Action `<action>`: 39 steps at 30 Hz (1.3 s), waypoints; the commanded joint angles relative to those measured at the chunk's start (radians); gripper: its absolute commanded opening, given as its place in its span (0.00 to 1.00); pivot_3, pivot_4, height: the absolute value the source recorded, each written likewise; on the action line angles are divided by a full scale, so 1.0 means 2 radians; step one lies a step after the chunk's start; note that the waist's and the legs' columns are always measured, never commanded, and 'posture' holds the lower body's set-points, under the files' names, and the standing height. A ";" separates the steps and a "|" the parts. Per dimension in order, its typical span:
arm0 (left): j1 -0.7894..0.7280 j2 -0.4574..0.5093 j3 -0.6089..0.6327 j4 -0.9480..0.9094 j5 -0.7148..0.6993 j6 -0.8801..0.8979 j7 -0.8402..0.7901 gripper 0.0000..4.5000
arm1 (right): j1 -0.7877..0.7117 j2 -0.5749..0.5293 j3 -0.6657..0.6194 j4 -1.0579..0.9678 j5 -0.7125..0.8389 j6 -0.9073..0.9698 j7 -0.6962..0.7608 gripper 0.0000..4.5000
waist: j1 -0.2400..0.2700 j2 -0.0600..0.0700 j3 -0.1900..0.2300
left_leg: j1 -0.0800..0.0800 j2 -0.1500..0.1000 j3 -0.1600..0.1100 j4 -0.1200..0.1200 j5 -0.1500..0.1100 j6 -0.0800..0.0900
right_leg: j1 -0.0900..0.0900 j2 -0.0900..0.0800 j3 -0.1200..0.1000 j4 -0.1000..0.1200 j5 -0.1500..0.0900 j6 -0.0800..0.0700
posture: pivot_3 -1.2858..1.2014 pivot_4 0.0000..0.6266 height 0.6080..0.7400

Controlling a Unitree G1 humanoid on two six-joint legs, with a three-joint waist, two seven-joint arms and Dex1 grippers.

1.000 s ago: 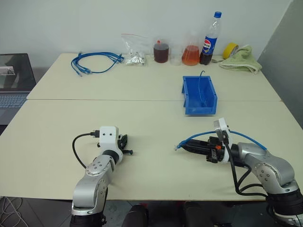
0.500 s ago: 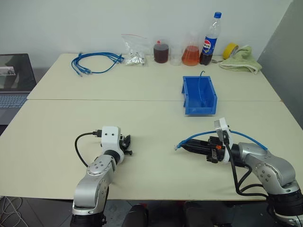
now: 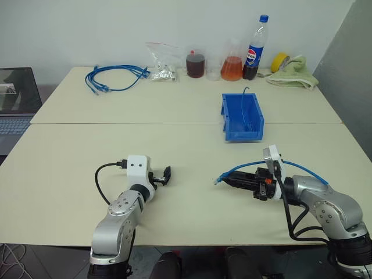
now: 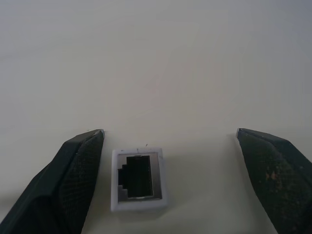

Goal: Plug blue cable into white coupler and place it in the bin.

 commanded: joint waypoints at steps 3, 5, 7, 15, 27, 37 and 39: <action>0.015 0.035 0.002 0.002 0.016 -0.035 -0.023 1.00 | -0.004 0.001 -0.010 -0.017 0.011 -0.001 -0.001 0.03 | 0.000 0.000 0.000 | 0.000 0.000 0.000 0.000 0.000 0.000 | 0.000 0.000 0.000 0.000 0.000 0.000 | 0.52 0.24 1.00; 0.017 0.039 0.003 0.005 0.021 -0.053 -0.022 1.00 | -0.004 0.000 -0.011 -0.016 0.010 -0.002 0.000 0.03 | 0.000 0.000 0.000 | 0.000 0.000 0.000 0.000 0.000 0.000 | 0.000 0.000 0.000 0.000 0.000 0.000 | 0.52 0.24 1.00; 0.020 0.040 0.003 0.008 0.020 -0.068 -0.026 1.00 | -0.003 0.000 -0.011 -0.016 0.010 -0.002 -0.001 0.03 | 0.001 0.000 0.000 | 0.000 0.000 0.000 0.000 0.000 0.000 | 0.000 0.000 0.000 0.000 0.000 0.000 | 0.52 0.24 1.00; 0.034 0.036 -0.008 0.007 0.008 -0.092 -0.052 1.00 | -0.003 -0.002 -0.013 -0.015 0.009 -0.005 0.001 0.03 | 0.001 0.000 0.000 | -0.001 0.000 0.000 0.000 0.000 0.000 | 0.000 0.000 0.000 -0.001 0.000 0.000 | 0.52 0.24 1.00; 0.080 0.095 0.017 -0.005 0.013 -0.148 -0.112 1.00 | -0.005 -0.005 -0.011 -0.019 0.006 -0.007 0.005 0.03 | 0.000 0.000 0.000 | -0.001 0.000 0.000 0.000 0.000 0.000 | -0.001 0.000 0.000 -0.001 0.000 0.000 | 0.52 0.24 1.00; 0.099 0.188 0.054 0.031 -0.043 -0.219 -0.269 1.00 | -0.010 -0.008 -0.016 -0.034 0.017 0.003 0.000 0.03 | 0.001 0.000 0.001 | -0.001 0.000 0.000 -0.001 0.000 0.000 | -0.001 0.000 0.000 -0.001 0.000 0.000 | 0.52 0.24 1.00; 0.090 0.209 0.060 0.046 -0.056 -0.221 -0.300 1.00 | -0.009 -0.008 -0.015 -0.037 0.019 0.007 -0.002 0.03 | 0.001 0.000 0.001 | -0.001 0.000 0.000 -0.001 0.000 0.000 | -0.001 0.000 0.000 -0.001 0.000 0.000 | 0.52 0.24 1.00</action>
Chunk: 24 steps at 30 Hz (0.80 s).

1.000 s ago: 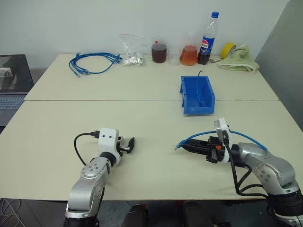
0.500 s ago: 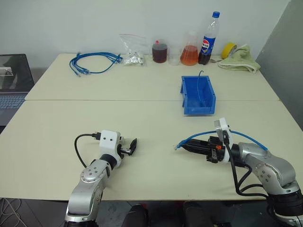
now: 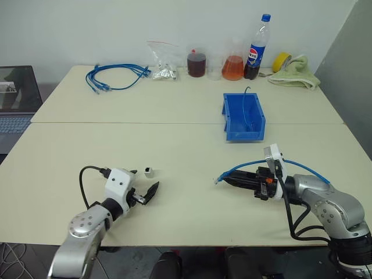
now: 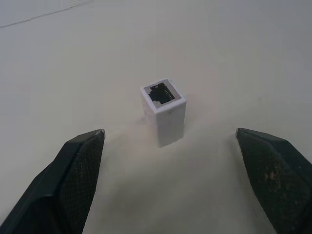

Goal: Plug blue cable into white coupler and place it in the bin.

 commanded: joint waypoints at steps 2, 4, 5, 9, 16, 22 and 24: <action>-0.025 0.049 0.027 0.033 -0.034 -0.023 -0.082 1.00 | -0.006 -0.002 -0.007 -0.027 0.017 0.008 -0.002 0.03 | 0.000 0.000 0.000 | 0.000 0.000 0.000 0.000 0.000 0.000 | 0.000 0.000 0.000 0.000 0.000 0.000 | 0.52 0.24 1.00; -0.036 0.069 0.028 0.050 -0.036 -0.033 -0.110 1.00 | -0.006 -0.002 -0.005 -0.028 0.017 0.011 -0.002 0.03 | 0.000 0.000 0.000 | 0.000 0.000 0.000 0.000 0.000 0.000 | 0.000 0.000 0.000 0.000 0.000 0.000 | 0.52 0.24 1.00; -0.044 0.084 0.028 0.065 -0.036 -0.037 -0.130 1.00 | -0.008 -0.002 -0.003 -0.028 0.017 0.013 -0.002 0.03 | 0.000 0.000 0.000 | 0.000 0.000 0.000 0.000 0.000 0.000 | 0.000 0.000 0.000 0.000 0.000 0.000 | 0.52 0.24 1.00; -0.075 0.132 0.021 0.130 -0.033 -0.055 -0.192 1.00 | -0.013 -0.001 0.004 -0.029 0.014 0.018 0.001 0.03 | -0.001 0.000 0.001 | 0.000 0.000 0.000 0.000 0.000 0.000 | 0.000 0.000 0.000 0.000 0.000 0.000 | 0.52 0.24 1.00; -0.135 0.154 -0.019 0.207 -0.002 -0.125 -0.259 1.00 | -0.016 0.002 0.013 -0.035 0.015 0.024 0.000 0.03 | -0.001 0.000 0.001 | -0.001 0.000 0.000 0.000 0.000 0.000 | -0.002 0.000 0.000 0.000 0.000 0.000 | 0.52 0.24 1.00; -0.184 0.152 -0.042 0.282 0.027 -0.178 -0.284 1.00 | -0.019 0.004 0.016 -0.038 0.017 0.028 -0.002 0.03 | -0.001 0.000 0.001 | -0.001 0.000 0.000 0.000 0.000 0.000 | -0.002 0.001 0.000 0.001 0.000 0.000 | 0.52 0.24 1.00; -0.196 0.151 -0.049 0.306 0.036 -0.196 -0.291 1.00 | -0.021 0.005 0.017 -0.038 0.018 0.030 -0.002 0.03 | -0.001 0.000 0.001 | -0.001 0.000 0.000 0.000 0.000 0.000 | -0.002 0.001 0.000 0.001 0.000 0.000 | 0.52 0.24 1.00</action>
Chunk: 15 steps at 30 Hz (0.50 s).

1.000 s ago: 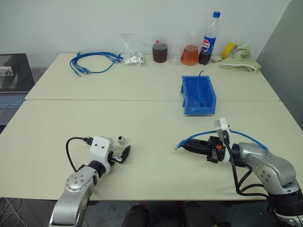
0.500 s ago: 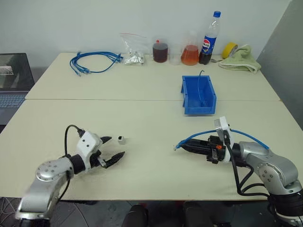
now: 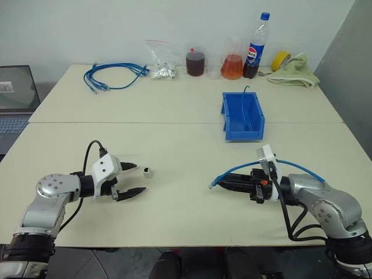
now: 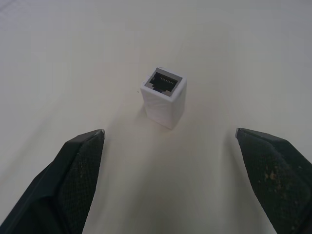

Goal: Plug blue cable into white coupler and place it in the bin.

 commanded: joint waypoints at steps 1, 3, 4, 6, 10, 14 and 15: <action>-0.024 0.003 -0.010 0.041 0.017 -0.037 -0.014 1.00 | -0.008 0.002 -0.002 -0.020 0.014 0.002 -0.001 0.03 | 0.000 0.000 0.000 | 0.000 0.000 0.000 0.000 0.000 0.000 | 0.000 0.000 0.000 0.000 0.000 0.000 | 0.52 0.24 1.00; -0.043 -0.002 -0.020 0.066 0.024 -0.047 -0.019 1.00 | -0.011 0.002 -0.001 -0.019 0.014 0.003 0.000 0.03 | -0.001 0.000 0.000 | 0.000 0.000 0.000 0.000 0.000 0.000 | 0.000 0.000 0.000 0.000 0.000 0.000 | 0.52 0.24 1.00; -0.050 -0.004 -0.023 0.076 0.027 -0.052 -0.022 1.00 | -0.012 0.002 0.000 -0.019 0.014 0.004 0.000 0.03 | -0.001 0.000 0.000 | 0.000 0.000 0.000 0.000 0.000 0.000 | 0.000 0.000 0.000 0.000 0.000 0.000 | 0.52 0.24 1.00; -0.068 -0.009 -0.030 0.094 0.032 -0.055 -0.026 1.00 | -0.014 0.002 0.002 -0.016 0.014 0.004 0.001 0.03 | -0.001 0.000 0.000 | 0.000 0.000 0.000 0.000 0.000 0.000 | 0.000 0.000 0.000 0.000 0.000 0.000 | 0.52 0.24 1.00; -0.092 -0.017 -0.043 0.116 0.037 -0.049 -0.038 1.00 | -0.019 0.004 0.004 -0.013 0.013 0.005 0.001 0.03 | -0.001 0.000 0.000 | 0.000 0.000 0.000 0.000 0.000 0.000 | 0.000 0.000 0.000 0.001 0.000 0.000 | 0.52 0.24 1.00; -0.099 -0.018 -0.055 0.117 0.039 -0.046 -0.057 1.00 | -0.023 0.007 0.006 -0.013 0.014 0.007 0.000 0.03 | -0.001 0.000 0.000 | 0.000 0.000 0.000 0.000 0.000 0.000 | 0.000 0.000 0.000 0.001 0.000 0.000 | 0.52 0.24 1.00; -0.101 -0.018 -0.059 0.116 0.040 -0.043 -0.062 1.00 | -0.024 0.007 0.007 -0.012 0.013 0.007 0.000 0.03 | -0.001 0.000 0.000 | 0.000 0.000 0.000 0.000 0.000 0.000 | 0.000 0.000 0.000 0.001 0.000 0.000 | 0.52 0.24 1.00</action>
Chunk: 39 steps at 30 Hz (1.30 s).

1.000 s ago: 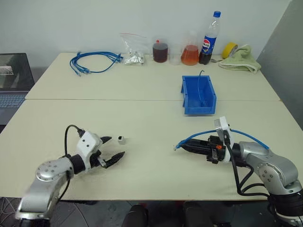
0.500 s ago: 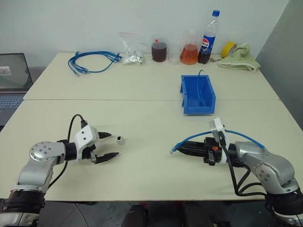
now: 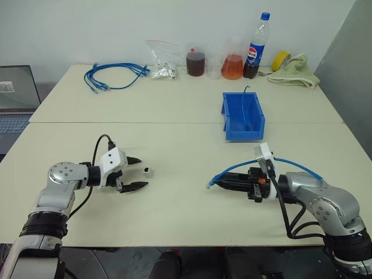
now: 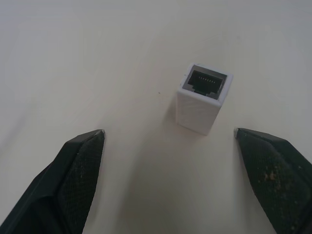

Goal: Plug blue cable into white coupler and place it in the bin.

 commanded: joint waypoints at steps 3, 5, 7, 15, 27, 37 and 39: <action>-0.009 -0.001 -0.018 -0.002 0.010 0.007 -0.023 1.00 | -0.011 0.002 0.000 -0.011 0.009 0.000 0.002 0.03 | 0.000 0.000 0.000 | 0.000 0.000 0.000 0.000 0.000 0.000 | 0.000 0.000 0.000 0.000 0.000 0.000 | 0.52 0.24 1.00; -0.020 -0.005 -0.022 0.009 0.014 0.002 -0.022 1.00 | -0.012 0.001 0.000 -0.010 0.008 0.000 0.002 0.03 | 0.000 0.000 0.000 | 0.000 0.000 0.000 0.000 0.000 0.000 | 0.000 0.000 0.000 0.000 0.000 0.000 | 0.52 0.24 1.00; -0.028 -0.009 -0.024 0.018 0.017 -0.001 -0.023 1.00 | -0.013 0.001 0.000 -0.010 0.008 0.000 0.003 0.03 | 0.001 0.000 0.000 | 0.000 0.000 0.000 0.000 0.000 0.000 | 0.000 0.000 0.000 0.000 0.000 0.000 | 0.52 0.24 1.00; -0.049 -0.025 -0.037 0.043 0.025 -0.012 -0.041 1.00 | -0.012 -0.001 -0.002 -0.009 0.007 0.002 0.003 0.03 | 0.001 0.000 0.000 | 0.000 0.000 0.000 0.000 0.000 0.000 | 0.000 0.000 0.000 0.000 0.000 0.000 | 0.52 0.24 1.00; -0.045 -0.028 -0.040 0.047 0.029 -0.008 -0.051 0.50 | -0.006 -0.005 -0.007 -0.012 0.009 0.003 0.000 0.03 | 0.001 0.000 0.000 | 0.000 0.000 0.000 0.001 0.000 0.000 | 0.001 0.000 0.000 0.001 0.000 0.000 | 0.52 0.24 1.00; -0.020 -0.026 -0.034 -0.002 0.017 0.022 -0.045 0.18 | -0.007 -0.005 -0.008 -0.010 0.007 0.000 -0.002 0.03 | 0.000 0.000 0.000 | 0.001 0.000 0.000 0.001 0.000 0.000 | 0.001 0.000 0.000 0.001 0.000 0.000 | 0.52 0.24 1.00; -0.013 -0.024 -0.040 -0.044 0.017 0.040 -0.046 0.18 | -0.007 -0.004 -0.008 -0.010 0.006 -0.001 -0.002 0.03 | 0.000 0.000 0.000 | 0.001 0.000 -0.001 0.001 0.000 0.000 | 0.001 0.000 0.000 0.001 0.000 0.000 | 0.52 0.24 1.00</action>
